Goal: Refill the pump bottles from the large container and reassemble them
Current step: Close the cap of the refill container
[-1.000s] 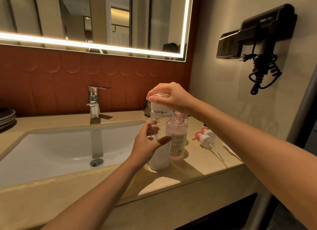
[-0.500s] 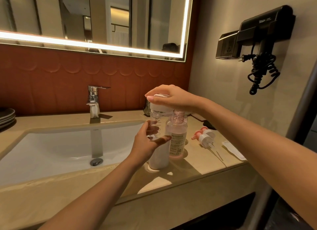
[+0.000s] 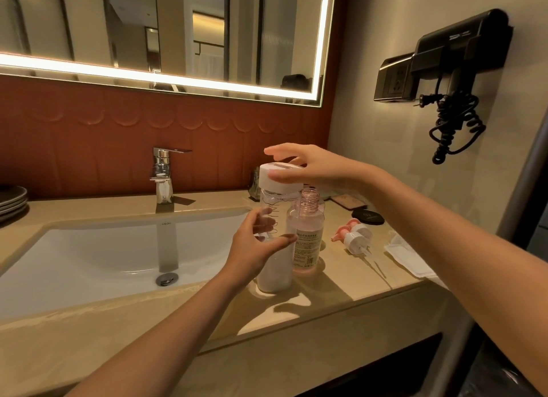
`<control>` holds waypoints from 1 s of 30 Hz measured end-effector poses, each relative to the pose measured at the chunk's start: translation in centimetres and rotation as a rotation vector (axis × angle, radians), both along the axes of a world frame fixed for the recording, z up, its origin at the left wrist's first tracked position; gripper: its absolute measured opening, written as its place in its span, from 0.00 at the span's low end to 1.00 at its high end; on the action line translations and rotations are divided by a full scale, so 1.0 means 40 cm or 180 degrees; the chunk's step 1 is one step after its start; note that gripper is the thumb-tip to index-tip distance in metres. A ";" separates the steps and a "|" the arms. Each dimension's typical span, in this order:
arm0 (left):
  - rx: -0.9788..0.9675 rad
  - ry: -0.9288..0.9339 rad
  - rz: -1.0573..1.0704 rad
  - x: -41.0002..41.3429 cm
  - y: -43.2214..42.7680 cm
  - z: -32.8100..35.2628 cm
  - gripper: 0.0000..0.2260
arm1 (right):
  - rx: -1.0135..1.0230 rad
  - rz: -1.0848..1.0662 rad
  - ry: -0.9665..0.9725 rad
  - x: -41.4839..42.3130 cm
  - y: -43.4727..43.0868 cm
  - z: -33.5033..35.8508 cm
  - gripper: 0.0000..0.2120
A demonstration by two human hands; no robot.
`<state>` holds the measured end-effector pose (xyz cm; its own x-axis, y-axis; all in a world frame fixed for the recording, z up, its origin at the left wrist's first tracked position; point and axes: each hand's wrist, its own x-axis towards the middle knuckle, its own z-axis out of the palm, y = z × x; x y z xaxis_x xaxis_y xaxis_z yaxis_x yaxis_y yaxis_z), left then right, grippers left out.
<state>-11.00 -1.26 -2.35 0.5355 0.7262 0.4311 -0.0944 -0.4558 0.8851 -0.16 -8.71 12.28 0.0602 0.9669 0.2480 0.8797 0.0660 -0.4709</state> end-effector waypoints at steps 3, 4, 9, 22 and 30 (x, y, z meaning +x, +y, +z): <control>0.0011 0.0007 0.0004 0.001 0.003 -0.001 0.27 | -0.0119 0.0023 0.0225 0.007 -0.010 0.021 0.27; 0.0010 0.0012 -0.0003 0.001 0.003 -0.001 0.27 | -0.0136 0.0035 0.0315 0.010 -0.012 0.023 0.25; -0.0029 0.0002 -0.0002 -0.001 -0.001 0.000 0.27 | 0.0106 -0.0161 0.0092 0.003 -0.002 -0.001 0.21; -0.0038 0.0018 -0.0005 0.000 -0.004 0.002 0.30 | -0.0066 -0.0376 -0.0322 -0.027 0.001 0.009 0.27; -0.0031 -0.0023 -0.0007 0.001 0.005 -0.003 0.27 | -0.0438 -0.0283 -0.0373 -0.035 -0.010 0.034 0.35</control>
<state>-10.96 -1.05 -2.49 0.5339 0.7292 0.4280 -0.1019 -0.4470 0.8887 -1.58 -9.12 13.63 0.1253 0.9843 0.1241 0.9285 -0.0723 -0.3642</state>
